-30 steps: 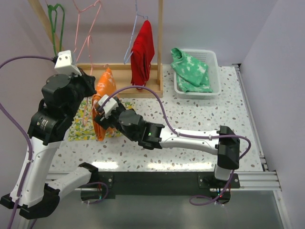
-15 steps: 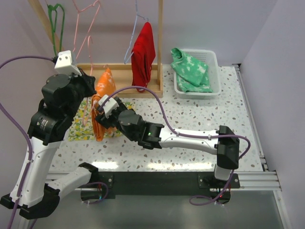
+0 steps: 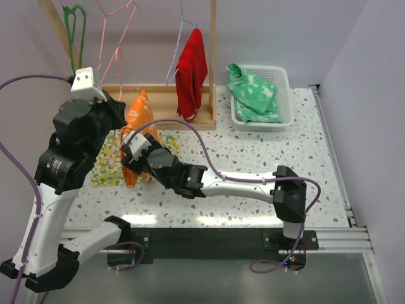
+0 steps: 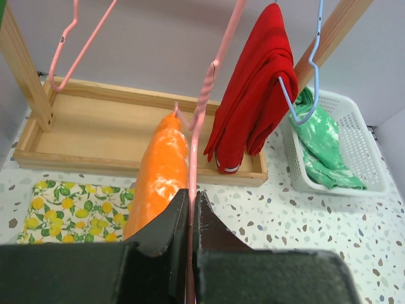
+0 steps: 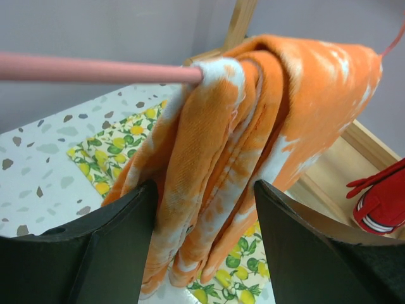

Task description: Remove the trousers from the hanger

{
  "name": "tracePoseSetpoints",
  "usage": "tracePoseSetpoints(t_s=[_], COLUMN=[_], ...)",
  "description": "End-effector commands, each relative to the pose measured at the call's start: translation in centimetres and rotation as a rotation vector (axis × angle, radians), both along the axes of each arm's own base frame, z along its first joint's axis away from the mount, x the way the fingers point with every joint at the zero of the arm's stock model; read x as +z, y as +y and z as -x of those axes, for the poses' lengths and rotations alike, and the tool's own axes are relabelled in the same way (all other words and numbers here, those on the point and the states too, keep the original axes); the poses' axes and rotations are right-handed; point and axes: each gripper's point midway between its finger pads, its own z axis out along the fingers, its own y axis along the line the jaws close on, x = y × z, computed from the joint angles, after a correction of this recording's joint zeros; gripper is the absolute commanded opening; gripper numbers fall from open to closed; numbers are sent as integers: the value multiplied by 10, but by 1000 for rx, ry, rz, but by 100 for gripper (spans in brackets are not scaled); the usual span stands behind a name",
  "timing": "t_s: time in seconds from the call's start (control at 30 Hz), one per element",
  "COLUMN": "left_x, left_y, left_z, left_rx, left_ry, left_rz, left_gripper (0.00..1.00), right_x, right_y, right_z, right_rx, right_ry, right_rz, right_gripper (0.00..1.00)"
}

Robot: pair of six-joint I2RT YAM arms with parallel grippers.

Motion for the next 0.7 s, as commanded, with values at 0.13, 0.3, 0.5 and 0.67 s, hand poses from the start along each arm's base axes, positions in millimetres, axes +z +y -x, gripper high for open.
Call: tracePoseSetpoints(t_s=[0.13, 0.3, 0.5, 0.67], left_x=[86, 82, 72, 73], left_y=[19, 21, 21, 25], left_z=[32, 36, 39, 38], left_rx=[32, 35, 30, 49], left_ry=[-256, -230, -197, -199], left_rz=[100, 96, 95, 86], left_gripper=[0, 0, 0, 0], right_x=[22, 28, 40, 49], right_y=[-6, 5, 24, 31], right_z=[-22, -25, -30, -17], right_rx=[-41, -9, 18, 90], right_ry=[-10, -56, -100, -61], right_rz=[-78, -74, -99, -154], right_gripper=[66, 64, 63, 62])
